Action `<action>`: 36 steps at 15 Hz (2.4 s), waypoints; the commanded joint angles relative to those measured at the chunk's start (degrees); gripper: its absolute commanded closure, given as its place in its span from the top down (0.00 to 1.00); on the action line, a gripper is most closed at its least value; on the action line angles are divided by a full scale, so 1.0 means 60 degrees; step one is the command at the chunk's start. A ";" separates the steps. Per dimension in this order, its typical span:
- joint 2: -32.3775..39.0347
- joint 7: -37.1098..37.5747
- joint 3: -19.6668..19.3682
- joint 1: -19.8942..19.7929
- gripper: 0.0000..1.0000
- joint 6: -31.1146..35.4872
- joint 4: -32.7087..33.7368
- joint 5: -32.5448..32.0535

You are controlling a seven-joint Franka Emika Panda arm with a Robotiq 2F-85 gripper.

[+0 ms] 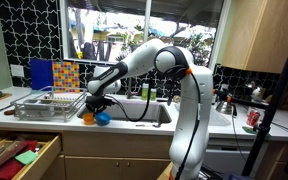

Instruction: Pick up the two bowls in front of the sink and rotate them then set them back down on the counter.

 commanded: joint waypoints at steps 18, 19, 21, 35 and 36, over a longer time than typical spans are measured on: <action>-0.2243 -0.0315 0.0204 -0.0286 0.06 -0.2721 0.0994 -0.0716; -0.2243 -0.0314 0.0204 -0.0286 0.06 -0.2721 0.0994 -0.0716; -0.2243 -0.0314 0.0205 -0.0286 0.02 -0.2721 0.0994 -0.0716; -0.2445 -1.0248 -0.0602 -0.0018 0.02 -0.2358 0.0737 0.2286; -0.2467 -1.0908 -0.0669 -0.0010 0.02 -0.2495 0.0727 0.2475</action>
